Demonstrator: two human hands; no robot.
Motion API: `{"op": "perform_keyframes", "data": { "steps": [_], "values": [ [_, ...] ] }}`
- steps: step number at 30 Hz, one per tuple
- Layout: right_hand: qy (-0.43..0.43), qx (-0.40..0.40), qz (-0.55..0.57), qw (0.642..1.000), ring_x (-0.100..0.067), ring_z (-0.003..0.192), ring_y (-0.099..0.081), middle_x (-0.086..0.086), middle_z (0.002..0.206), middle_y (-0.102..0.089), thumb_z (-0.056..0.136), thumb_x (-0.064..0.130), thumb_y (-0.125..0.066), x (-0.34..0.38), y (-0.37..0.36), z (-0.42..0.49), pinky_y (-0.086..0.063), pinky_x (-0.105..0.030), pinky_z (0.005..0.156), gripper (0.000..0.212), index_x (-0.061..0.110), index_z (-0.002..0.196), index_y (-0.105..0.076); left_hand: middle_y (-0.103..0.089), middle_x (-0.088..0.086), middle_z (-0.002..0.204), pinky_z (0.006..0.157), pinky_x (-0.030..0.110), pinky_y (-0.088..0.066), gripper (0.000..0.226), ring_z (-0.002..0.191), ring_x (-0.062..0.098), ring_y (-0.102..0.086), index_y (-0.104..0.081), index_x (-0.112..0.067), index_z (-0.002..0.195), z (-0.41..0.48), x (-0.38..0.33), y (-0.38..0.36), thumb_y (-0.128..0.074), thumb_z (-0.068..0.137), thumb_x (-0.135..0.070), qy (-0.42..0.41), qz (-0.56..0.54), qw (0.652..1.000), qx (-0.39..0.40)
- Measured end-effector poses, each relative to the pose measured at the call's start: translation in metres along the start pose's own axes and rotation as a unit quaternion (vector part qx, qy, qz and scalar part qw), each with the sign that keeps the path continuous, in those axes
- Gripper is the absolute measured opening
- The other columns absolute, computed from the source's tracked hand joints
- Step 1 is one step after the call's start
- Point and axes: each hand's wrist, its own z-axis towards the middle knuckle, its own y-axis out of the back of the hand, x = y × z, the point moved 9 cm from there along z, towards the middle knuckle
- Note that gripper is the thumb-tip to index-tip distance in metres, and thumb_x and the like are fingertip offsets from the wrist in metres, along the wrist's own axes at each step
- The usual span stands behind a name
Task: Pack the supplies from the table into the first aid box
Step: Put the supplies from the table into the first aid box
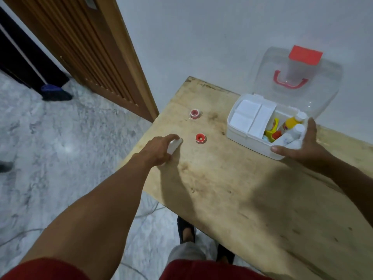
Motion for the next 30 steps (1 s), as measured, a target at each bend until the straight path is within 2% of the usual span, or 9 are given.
{"op": "perform_keyframes", "data": {
  "steps": [2,5,8,12,14,17,24,27,30],
  "values": [
    [-0.002,-0.007,0.009,1.000,-0.018,0.147,-0.021,0.009,0.163,-0.003,0.057,0.048,-0.088,-0.001,0.001,0.002,-0.029,-0.036,0.113,0.142,0.030,0.154,0.013,-0.064,0.012,0.101,0.067,0.034,-0.045,0.062,0.086,0.031,-0.058,-0.045,-0.028,0.136,0.007,-0.001,0.004,-0.066,0.080,-0.014,-0.009,-0.029,0.999,0.011],
    [-0.026,0.000,0.008,1.000,-0.016,0.148,-0.018,0.009,0.164,0.001,0.051,0.053,-0.087,-0.004,0.001,0.000,-0.024,-0.030,0.112,0.148,0.027,0.154,0.017,-0.066,0.009,0.091,0.074,0.036,-0.049,0.058,0.090,0.031,-0.063,-0.048,-0.028,0.131,0.019,-0.010,0.016,-0.070,0.078,-0.016,-0.028,-0.074,0.997,0.002],
    [-0.017,-0.003,-0.001,1.000,-0.012,0.145,-0.021,0.009,0.163,-0.006,0.034,0.074,-0.085,0.001,0.002,-0.002,-0.026,-0.037,0.118,0.161,0.034,0.153,0.016,-0.071,0.012,0.084,0.073,0.035,-0.050,0.059,0.084,0.027,-0.065,-0.049,-0.031,0.128,0.033,-0.033,0.034,-0.071,0.075,-0.017,-0.051,-0.125,0.991,-0.017],
    [-0.025,0.001,0.010,1.000,-0.012,0.142,-0.027,0.010,0.162,-0.010,0.029,0.077,-0.083,-0.001,0.003,0.000,-0.030,-0.043,0.118,0.165,0.034,0.152,0.016,-0.067,-0.001,0.073,0.056,0.017,-0.043,0.056,0.073,0.009,-0.063,-0.049,-0.037,0.123,0.049,-0.077,0.069,-0.069,0.075,-0.017,-0.096,-0.180,0.977,-0.069],
    [-0.020,-0.002,0.012,1.000,-0.011,0.141,-0.027,0.012,0.160,-0.013,0.044,0.064,-0.089,0.002,0.003,-0.002,-0.032,-0.038,0.115,0.155,0.032,0.153,0.017,-0.066,-0.002,0.076,0.059,0.017,-0.043,0.056,0.074,0.008,-0.062,-0.048,-0.038,0.123,0.055,-0.101,0.084,-0.069,0.075,-0.019,-0.117,-0.203,0.968,-0.087],
    [-0.019,0.001,0.027,0.999,-0.001,0.125,-0.028,0.021,0.137,-0.020,0.071,0.027,-0.087,0.002,0.002,-0.002,-0.030,-0.021,0.099,0.133,0.027,0.153,0.018,-0.066,0.001,0.080,0.061,0.023,-0.048,0.058,0.075,0.013,-0.064,-0.049,-0.037,0.125,0.063,-0.136,0.093,-0.069,0.074,-0.018,-0.147,-0.221,0.960,-0.084],
    [0.001,-0.008,0.056,0.998,0.005,0.115,-0.031,0.018,0.127,-0.023,0.075,0.012,-0.084,0.001,0.005,-0.003,-0.034,-0.003,0.082,0.123,0.026,0.153,0.010,-0.068,0.001,0.077,0.060,0.018,-0.046,0.056,0.073,0.012,-0.064,-0.051,-0.034,0.126,0.071,-0.199,0.087,-0.068,0.074,-0.018,-0.175,-0.224,0.957,-0.061],
    [-0.001,0.017,0.057,0.998,-0.001,0.112,-0.050,0.021,0.121,-0.044,0.065,0.027,-0.092,-0.006,0.003,0.001,-0.040,-0.022,0.103,0.136,0.035,0.150,0.013,-0.070,0.003,0.083,0.061,0.018,-0.044,0.057,0.080,0.015,-0.065,-0.051,-0.033,0.128,0.070,-0.211,0.074,-0.068,0.076,-0.018,-0.165,-0.213,0.962,-0.039],
    [-0.007,0.033,0.073,0.997,-0.012,0.129,-0.050,0.018,0.133,-0.049,0.046,0.056,-0.094,-0.020,0.000,0.007,-0.040,-0.046,0.112,0.152,0.047,0.147,0.019,-0.069,0.002,0.086,0.064,0.020,-0.044,0.058,0.081,0.017,-0.064,-0.051,-0.031,0.131,0.067,-0.214,0.066,-0.068,0.077,-0.017,-0.152,-0.197,0.968,-0.033]
  ]
}}
